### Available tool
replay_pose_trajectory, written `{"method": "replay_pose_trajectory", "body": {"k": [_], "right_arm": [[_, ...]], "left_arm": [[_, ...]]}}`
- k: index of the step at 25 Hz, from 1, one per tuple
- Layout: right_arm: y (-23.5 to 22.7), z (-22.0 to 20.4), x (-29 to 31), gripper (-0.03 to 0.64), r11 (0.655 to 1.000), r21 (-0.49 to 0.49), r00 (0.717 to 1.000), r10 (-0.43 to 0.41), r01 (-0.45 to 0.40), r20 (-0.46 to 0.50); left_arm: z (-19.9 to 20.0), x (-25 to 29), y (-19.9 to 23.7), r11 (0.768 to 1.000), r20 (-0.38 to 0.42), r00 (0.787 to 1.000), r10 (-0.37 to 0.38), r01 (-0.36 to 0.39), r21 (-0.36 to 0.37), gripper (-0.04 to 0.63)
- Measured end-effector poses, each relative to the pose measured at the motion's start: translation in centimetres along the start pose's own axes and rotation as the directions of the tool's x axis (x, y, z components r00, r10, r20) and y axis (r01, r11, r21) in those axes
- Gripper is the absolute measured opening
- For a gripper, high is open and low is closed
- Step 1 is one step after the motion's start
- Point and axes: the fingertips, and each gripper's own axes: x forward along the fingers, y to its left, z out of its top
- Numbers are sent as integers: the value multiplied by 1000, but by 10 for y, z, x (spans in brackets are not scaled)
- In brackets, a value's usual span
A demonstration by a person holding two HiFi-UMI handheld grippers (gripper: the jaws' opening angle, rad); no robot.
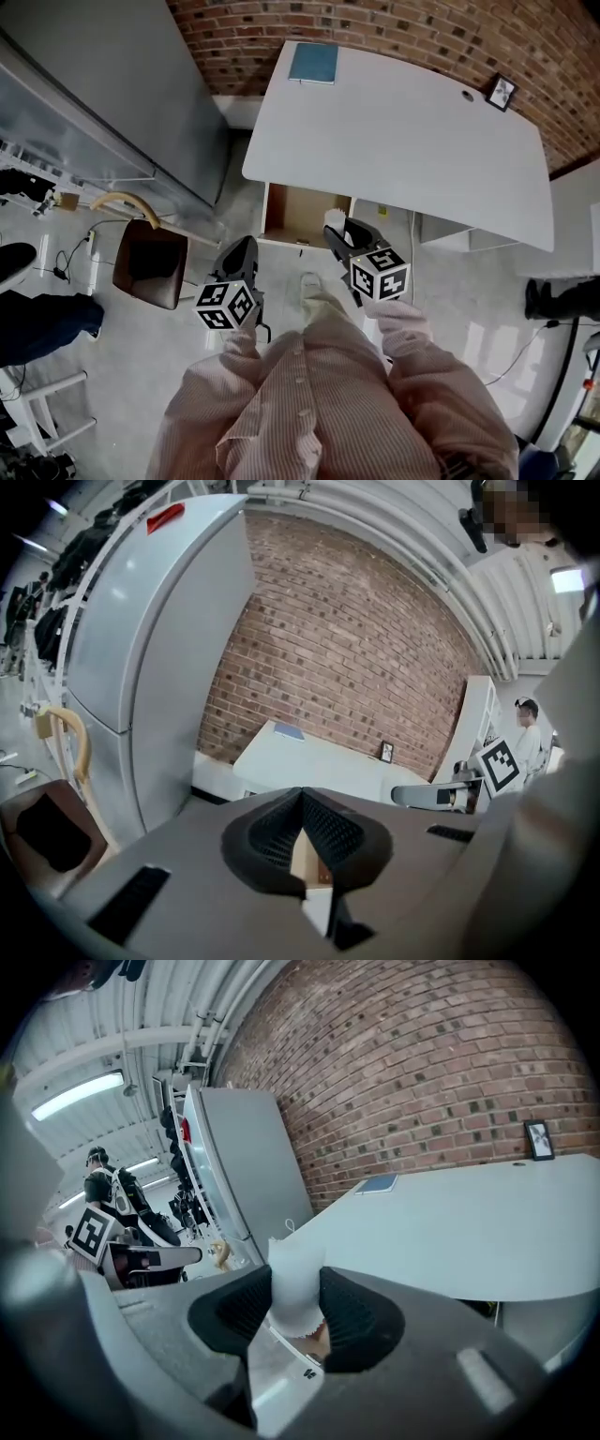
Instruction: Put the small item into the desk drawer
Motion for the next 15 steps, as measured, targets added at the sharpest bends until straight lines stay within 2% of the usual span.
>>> {"method": "replay_pose_trajectory", "body": {"k": [6, 15], "right_arm": [[-16, -20, 33, 161, 1000, -1, 995, 26, -26, -100], [-34, -49, 78, 161, 999, -8, 975, 43, -46, -220]], "left_arm": [[-20, 34, 3, 998, -88, 996, -30, 24, -63, -2], [-46, 66, 22, 997, -191, 981, -15, 0, -82, -2]]}}
